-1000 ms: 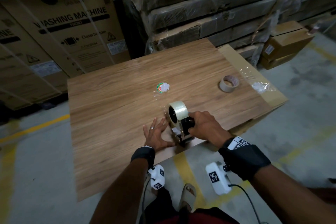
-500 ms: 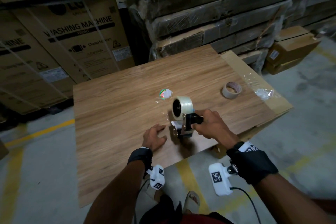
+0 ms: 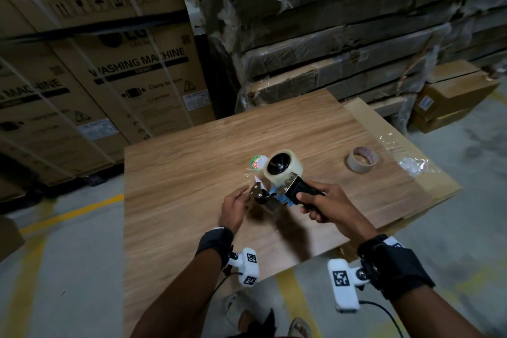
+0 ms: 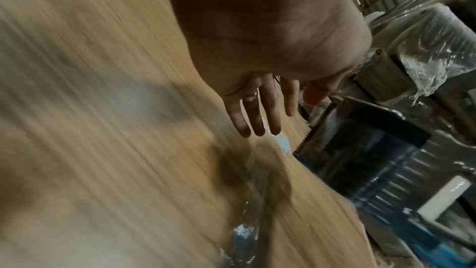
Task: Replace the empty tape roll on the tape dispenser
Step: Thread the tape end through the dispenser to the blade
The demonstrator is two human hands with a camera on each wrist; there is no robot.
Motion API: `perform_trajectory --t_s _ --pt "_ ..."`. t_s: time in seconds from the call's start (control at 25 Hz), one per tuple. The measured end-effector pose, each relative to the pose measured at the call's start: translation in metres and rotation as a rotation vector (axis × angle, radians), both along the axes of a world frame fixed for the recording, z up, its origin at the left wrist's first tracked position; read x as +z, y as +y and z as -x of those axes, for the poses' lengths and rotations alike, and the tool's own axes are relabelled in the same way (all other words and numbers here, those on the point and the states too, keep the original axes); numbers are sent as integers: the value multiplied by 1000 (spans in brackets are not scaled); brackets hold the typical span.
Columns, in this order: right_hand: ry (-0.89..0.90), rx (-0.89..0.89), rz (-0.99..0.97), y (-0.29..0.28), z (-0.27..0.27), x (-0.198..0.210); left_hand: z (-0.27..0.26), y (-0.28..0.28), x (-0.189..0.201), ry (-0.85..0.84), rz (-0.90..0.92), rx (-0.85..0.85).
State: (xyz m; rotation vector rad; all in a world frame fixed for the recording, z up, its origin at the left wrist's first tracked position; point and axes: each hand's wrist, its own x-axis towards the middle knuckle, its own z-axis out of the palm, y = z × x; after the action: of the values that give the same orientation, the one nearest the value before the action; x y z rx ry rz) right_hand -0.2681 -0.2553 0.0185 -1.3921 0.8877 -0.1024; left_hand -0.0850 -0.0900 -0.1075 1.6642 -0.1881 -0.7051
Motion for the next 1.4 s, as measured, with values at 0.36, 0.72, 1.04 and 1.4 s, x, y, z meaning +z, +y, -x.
perform_trajectory --t_s 0.36,0.72,1.04,1.4 --pt "-138 23 -228 2 -15 -29 -20 -30 24 364 253 195" --pt "34 119 -356 -16 -20 -36 -37 -23 30 273 158 -3" --pt "65 90 -272 -10 -45 -38 -62 -28 26 74 135 10" --pt "-79 -3 -381 -3 -70 -20 -103 -27 33 95 238 45"
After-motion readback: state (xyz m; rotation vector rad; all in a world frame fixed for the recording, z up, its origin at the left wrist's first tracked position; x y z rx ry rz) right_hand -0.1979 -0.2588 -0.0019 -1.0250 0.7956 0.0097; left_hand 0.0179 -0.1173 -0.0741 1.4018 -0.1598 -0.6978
